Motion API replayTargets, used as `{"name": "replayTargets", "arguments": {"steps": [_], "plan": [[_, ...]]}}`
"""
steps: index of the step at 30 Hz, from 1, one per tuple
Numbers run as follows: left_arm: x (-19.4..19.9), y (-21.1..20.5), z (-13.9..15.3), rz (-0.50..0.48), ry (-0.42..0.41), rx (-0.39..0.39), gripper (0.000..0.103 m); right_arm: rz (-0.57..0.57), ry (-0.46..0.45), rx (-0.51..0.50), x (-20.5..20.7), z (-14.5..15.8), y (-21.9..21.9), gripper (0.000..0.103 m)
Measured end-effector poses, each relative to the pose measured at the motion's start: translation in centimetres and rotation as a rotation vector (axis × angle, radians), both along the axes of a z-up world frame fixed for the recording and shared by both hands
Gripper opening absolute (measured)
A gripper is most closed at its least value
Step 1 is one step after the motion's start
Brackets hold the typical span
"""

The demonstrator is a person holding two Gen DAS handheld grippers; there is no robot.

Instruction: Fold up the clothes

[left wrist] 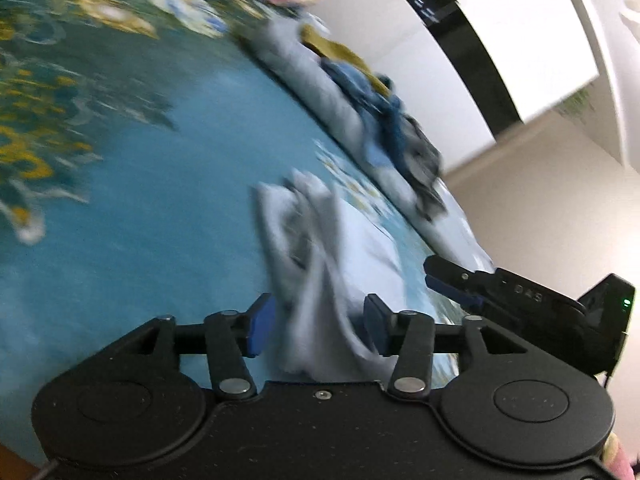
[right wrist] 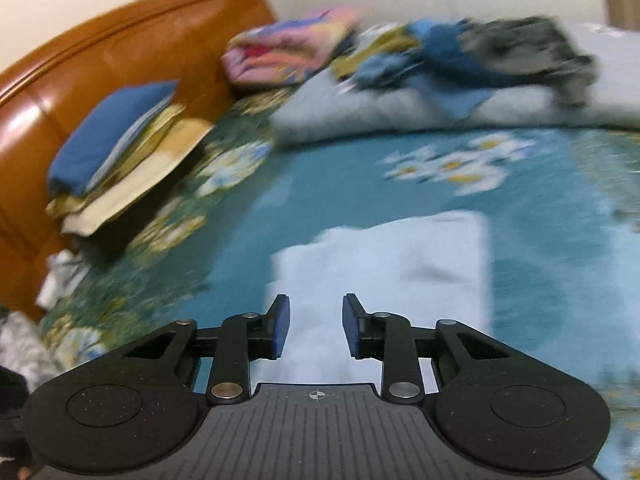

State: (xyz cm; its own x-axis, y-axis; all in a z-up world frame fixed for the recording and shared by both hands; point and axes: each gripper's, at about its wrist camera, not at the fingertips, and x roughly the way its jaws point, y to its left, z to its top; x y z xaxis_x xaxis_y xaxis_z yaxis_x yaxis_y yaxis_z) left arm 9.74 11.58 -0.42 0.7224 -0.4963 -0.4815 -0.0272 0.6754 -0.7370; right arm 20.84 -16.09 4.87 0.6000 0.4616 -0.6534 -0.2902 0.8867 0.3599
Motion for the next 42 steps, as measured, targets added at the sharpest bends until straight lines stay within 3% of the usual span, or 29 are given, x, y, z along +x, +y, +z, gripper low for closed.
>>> {"name": "replayTargets", "arguments": {"steps": [5, 10, 13, 15, 17, 23, 28, 31, 34, 36, 37, 38, 39, 40, 42], "plan": [[0.9, -3.5, -0.1, -0.094, 0.013, 0.019, 0.065, -0.125, 0.039, 0.030, -2.1, -1.0, -5.7, 0.031], [2.1, -5.5, -0.3, -0.109, 0.053, -0.008, 0.065, -0.202, 0.068, 0.061, -3.7, -2.5, -8.5, 0.033], [2.8, -6.3, -0.3, -0.081, 0.051, 0.039, 0.052, -0.219, 0.078, 0.074, -4.5, -3.4, -9.0, 0.033], [3.2, -6.5, -0.7, -0.067, 0.073, 0.047, 0.022, -0.216, 0.080, 0.078, -4.6, -3.5, -9.2, 0.033], [3.3, -6.4, -1.0, -0.053, 0.078, 0.060, 0.004, -0.209, 0.078, 0.081, -4.8, -3.5, -9.1, 0.034], [1.9, -5.2, 1.3, -0.052, -0.083, 0.092, 0.004, -0.204, 0.078, 0.091, -5.1, -3.5, -9.4, 0.035], [2.5, -4.0, -2.7, -0.025, 0.054, 0.126, 0.005, -0.197, 0.109, 0.106, -5.2, -4.5, -9.3, 0.035], [2.4, -3.5, -3.8, -0.020, 0.074, 0.074, 0.007, -0.178, 0.133, 0.113, -5.4, -5.2, -8.8, 0.036], [2.4, -2.8, -2.5, -0.044, 0.064, 0.046, 0.029, -0.153, 0.140, 0.118, -5.6, -5.6, -8.3, 0.041], [2.0, -2.0, -1.3, -0.053, 0.022, 0.030, 0.048, -0.147, 0.143, 0.124, -5.8, -5.8, -8.3, 0.044], [1.8, -1.5, -0.7, -0.053, -0.013, 0.018, 0.051, -0.150, 0.148, 0.130, -5.8, -6.0, -8.3, 0.045], [1.8, -0.9, -0.1, -0.043, -0.045, 0.008, 0.061, -0.153, 0.154, 0.136, -5.9, -6.3, -8.4, 0.048], [2.2, -0.5, 0.3, -0.025, -0.057, 0.021, 0.078, -0.154, 0.160, 0.142, -6.0, -6.5, -8.5, 0.051], [2.9, -0.1, 0.6, -0.004, -0.060, 0.044, 0.084, -0.152, 0.169, 0.150, -6.0, -6.8, -8.3, 0.051], [4.9, -0.1, 0.9, 0.012, -0.062, 0.109, 0.087, -0.147, 0.188, 0.166, -6.1, -7.3, -8.1, 0.051]]}}
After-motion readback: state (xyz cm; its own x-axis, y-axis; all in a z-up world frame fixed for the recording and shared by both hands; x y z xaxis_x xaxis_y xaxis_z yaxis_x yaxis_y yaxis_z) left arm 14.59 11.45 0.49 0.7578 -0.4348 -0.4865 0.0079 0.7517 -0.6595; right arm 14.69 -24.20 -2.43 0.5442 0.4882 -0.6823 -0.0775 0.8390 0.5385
